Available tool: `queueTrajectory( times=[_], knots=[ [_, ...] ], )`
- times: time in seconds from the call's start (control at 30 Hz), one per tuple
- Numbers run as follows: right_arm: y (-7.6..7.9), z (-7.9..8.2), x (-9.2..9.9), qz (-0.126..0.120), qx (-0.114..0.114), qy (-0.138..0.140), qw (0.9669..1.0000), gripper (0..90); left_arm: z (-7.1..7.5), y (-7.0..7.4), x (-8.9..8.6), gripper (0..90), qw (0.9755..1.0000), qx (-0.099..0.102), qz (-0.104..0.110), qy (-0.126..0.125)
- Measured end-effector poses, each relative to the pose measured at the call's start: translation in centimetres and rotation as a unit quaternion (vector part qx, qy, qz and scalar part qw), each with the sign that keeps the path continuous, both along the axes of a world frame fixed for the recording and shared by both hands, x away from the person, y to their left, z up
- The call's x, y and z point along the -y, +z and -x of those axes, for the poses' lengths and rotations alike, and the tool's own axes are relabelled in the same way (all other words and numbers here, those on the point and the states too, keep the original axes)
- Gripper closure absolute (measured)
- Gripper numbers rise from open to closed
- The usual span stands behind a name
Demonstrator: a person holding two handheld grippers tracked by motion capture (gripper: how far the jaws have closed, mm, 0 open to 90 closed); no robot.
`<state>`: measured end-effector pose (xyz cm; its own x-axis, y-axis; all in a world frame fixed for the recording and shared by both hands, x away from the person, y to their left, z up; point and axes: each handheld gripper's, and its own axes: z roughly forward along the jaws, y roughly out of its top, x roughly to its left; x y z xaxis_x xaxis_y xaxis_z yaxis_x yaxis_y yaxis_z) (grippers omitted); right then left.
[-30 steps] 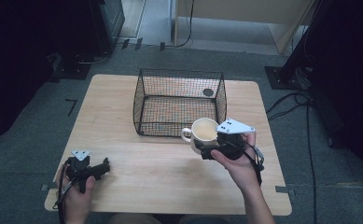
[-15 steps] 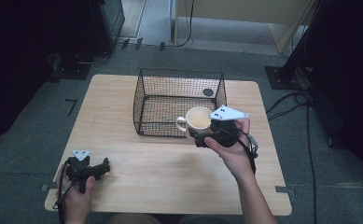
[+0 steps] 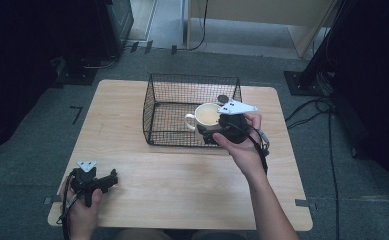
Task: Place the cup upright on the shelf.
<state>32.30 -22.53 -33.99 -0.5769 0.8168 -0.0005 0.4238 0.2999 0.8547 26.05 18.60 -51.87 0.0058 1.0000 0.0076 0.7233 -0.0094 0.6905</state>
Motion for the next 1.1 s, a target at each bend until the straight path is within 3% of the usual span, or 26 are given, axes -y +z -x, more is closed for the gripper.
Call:
queueTrajectory(
  times=[0.43,0.57,0.83,1.1],
  knots=[
    [0.2,-3.6,-1.3,0.008,0.000,0.003,1.0000,9.6,0.0,0.0,0.0,1.8,1.0000,0.001,0.000,0.000],
    [-0.3,-4.7,-1.5,0.017,0.000,0.002,0.9999,9.6,0.0,0.0,0.0,1.8,1.0000,0.001,0.000,0.000],
    [-1.6,-7.1,-1.3,0.007,-0.009,-0.001,0.9999,9.6,0.0,0.0,0.0,1.8,1.0000,0.000,-0.001,-0.001],
    [-3.2,-9.3,-1.6,0.011,-0.003,0.002,0.9999,9.7,0.0,0.0,0.0,1.8,1.0000,0.000,0.000,-0.001]
  ],
)
